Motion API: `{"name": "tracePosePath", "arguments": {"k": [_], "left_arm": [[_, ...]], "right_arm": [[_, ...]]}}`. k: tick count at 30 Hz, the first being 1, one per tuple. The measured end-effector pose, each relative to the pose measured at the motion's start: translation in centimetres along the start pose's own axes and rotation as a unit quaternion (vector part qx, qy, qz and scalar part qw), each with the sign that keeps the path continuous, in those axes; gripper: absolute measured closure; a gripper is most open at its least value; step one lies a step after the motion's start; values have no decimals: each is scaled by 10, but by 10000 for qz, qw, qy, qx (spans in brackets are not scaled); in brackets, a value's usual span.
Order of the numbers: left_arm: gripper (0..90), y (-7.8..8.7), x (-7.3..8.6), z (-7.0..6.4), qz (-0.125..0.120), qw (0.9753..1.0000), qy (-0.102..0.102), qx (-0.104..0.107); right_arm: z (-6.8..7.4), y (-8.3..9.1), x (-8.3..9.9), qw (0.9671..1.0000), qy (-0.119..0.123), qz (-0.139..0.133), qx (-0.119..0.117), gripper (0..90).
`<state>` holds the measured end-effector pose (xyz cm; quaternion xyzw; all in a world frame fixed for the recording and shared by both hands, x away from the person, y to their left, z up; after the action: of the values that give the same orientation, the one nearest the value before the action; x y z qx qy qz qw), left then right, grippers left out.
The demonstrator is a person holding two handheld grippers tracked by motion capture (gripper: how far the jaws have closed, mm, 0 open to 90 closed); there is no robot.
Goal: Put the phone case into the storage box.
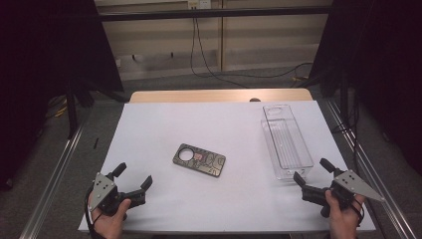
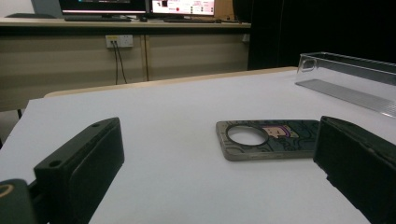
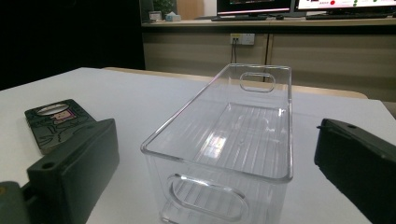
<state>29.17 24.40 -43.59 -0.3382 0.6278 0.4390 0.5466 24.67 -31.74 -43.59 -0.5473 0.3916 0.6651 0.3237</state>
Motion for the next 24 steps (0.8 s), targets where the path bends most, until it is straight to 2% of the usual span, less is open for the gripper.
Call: {"name": "tracePosePath", "arguments": {"k": [6,10,14,17,18,21,23,24], "left_arm": [[19,-3,0,-2,69,9999,3,129],[19,-6,0,-5,91,9998,61,136],[20,-10,-1,-9,110,9996,64,255],[20,-10,-2,-12,123,9996,9,270],[24,-11,-1,-13,133,9993,65,329],[28,-11,-1,-14,132,9992,75,370],[28,-12,-2,-15,127,9986,90,503],[29,-12,-2,-15,127,9986,90,503]], "right_arm": [[-1,1,1,10000,-30,-20,-11,0],[-2,2,1,10000,-37,-13,-34,0],[-2,2,2,10000,-29,-2,-32,0],[-2,2,1,10000,-35,2,-33,0],[-1,2,1,10000,-36,-4,-26,0],[-1,2,1,10000,-36,1,-14,0],[1,1,0,10000,-10,5,-21,0],[1,1,0,10000,0,23,-21,0]]}}
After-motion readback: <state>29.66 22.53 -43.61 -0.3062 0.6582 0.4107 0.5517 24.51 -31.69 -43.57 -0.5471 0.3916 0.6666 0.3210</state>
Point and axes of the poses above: each handheld gripper's, and its own axes: y roughly backward along the jaws, x roughly out of its underside, z roughly to its left, the point moved 1 cm from there along -y, roughly forward along the jaws, and after that the axes turned 9 degrees about -x, right-handed, at the moved point
